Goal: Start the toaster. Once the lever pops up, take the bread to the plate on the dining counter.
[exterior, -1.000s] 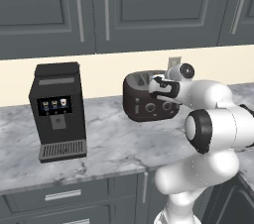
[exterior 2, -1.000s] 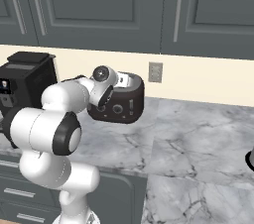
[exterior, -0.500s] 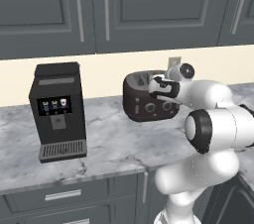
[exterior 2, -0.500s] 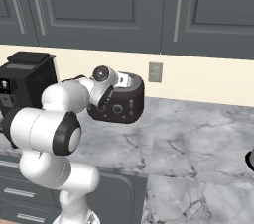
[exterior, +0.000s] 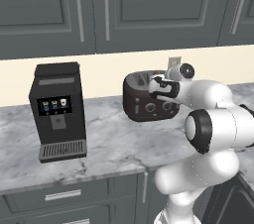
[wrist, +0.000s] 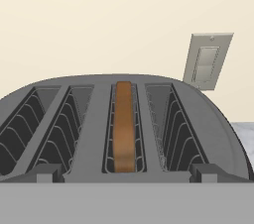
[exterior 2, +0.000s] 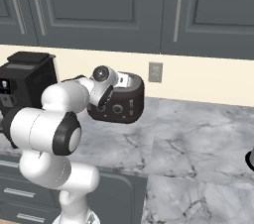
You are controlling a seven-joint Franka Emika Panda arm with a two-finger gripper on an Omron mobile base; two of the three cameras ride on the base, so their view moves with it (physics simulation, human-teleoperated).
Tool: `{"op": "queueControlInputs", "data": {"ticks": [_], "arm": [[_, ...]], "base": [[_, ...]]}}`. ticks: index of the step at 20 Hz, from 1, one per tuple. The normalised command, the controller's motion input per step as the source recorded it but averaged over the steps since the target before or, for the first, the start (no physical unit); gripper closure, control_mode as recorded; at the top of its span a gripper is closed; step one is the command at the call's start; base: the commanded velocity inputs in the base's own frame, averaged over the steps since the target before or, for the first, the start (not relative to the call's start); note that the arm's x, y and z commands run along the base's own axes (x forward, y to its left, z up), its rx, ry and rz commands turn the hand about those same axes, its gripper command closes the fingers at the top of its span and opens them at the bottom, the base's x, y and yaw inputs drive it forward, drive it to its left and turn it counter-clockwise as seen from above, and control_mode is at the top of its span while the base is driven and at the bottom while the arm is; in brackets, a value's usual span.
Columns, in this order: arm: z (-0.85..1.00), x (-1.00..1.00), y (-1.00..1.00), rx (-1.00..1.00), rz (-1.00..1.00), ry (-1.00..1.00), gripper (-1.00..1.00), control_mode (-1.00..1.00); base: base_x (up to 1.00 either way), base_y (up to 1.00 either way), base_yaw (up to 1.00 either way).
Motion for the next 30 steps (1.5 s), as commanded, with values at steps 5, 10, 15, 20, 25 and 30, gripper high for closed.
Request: {"op": "queueControlInputs", "data": {"ticks": [5, 10, 15, 20, 25, 30], "arm": [[0.0, 0.0, 0.0, 0.0, 0.0, 0.0, -1.0, -1.0], [0.0, 0.0, 0.0, 0.0, 0.0, 0.0, -1.0, -1.0], [0.0, 0.0, 0.0, 0.0, 0.0, 0.0, -1.0, -1.0], [0.0, 0.0, 0.0, 0.0, 0.0, 0.0, -1.0, -1.0], [0.0, 0.0, 0.0, 0.0, 0.0, 0.0, -1.0, -1.0], [0.0, 0.0, 0.0, 0.0, 0.0, 0.0, -1.0, -1.0]], "base": [[0.0, 0.0, 0.0], [0.0, 0.0, 0.0], [0.0, 0.0, 0.0], [0.0, 0.0, 0.0], [0.0, 0.0, 0.0], [0.0, 0.0, 0.0]]}}
